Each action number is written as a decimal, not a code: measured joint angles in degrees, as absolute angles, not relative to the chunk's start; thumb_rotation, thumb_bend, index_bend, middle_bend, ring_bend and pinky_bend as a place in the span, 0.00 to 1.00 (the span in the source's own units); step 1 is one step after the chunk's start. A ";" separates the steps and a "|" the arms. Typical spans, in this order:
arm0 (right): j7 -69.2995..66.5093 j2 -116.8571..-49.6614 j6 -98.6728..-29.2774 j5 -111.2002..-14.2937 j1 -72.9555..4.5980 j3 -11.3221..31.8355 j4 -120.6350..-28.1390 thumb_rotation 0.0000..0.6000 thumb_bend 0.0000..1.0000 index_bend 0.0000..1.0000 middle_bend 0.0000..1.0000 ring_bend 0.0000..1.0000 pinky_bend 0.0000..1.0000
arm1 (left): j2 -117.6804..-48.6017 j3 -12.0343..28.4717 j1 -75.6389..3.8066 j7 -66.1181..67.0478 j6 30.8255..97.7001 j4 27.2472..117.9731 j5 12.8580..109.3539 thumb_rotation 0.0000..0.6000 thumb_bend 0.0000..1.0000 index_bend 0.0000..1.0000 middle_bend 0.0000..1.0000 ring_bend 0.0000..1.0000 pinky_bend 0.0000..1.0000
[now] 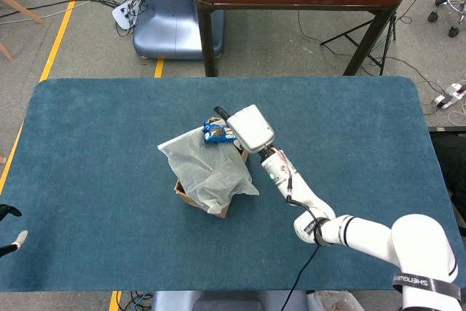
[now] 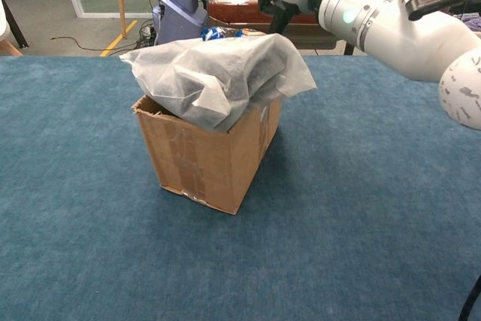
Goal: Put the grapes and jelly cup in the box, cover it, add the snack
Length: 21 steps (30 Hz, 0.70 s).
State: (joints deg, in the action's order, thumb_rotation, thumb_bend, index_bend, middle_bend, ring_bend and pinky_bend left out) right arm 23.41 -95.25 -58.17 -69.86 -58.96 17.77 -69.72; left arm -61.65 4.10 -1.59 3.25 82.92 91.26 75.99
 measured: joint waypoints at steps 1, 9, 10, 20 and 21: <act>23.36 -94.94 -58.36 -69.99 -58.89 17.87 -70.20 1.00 0.00 0.24 0.99 0.99 0.92 | -61.64 4.10 -1.59 3.26 82.92 91.26 75.99 1.00 0.22 0.44 0.38 0.31 0.46; 24.37 -90.05 -61.07 -71.13 -57.33 18.54 -77.01 1.00 0.00 0.24 0.98 0.99 0.92 | -61.73 4.08 -1.66 3.53 82.77 91.16 75.91 1.00 0.22 0.44 0.38 0.31 0.46; 24.72 -89.27 -61.44 -71.24 -57.01 18.55 -78.06 1.00 0.00 0.24 0.98 0.99 0.92 | -61.76 4.08 -1.67 3.59 82.74 91.14 75.88 1.00 0.22 0.44 0.38 0.31 0.46; 33.50 -78.89 -67.71 -71.32 -51.02 17.56 -92.45 1.00 0.00 0.36 0.94 0.95 0.92 | -61.85 4.00 -1.69 4.88 83.31 91.81 76.34 1.00 0.22 0.44 0.38 0.31 0.46; 35.55 -77.54 -68.63 -70.96 -50.05 17.26 -94.34 1.00 0.00 0.38 0.92 0.93 0.92 | -61.81 3.97 -1.68 5.13 83.47 92.06 76.52 1.00 0.23 0.44 0.38 0.31 0.46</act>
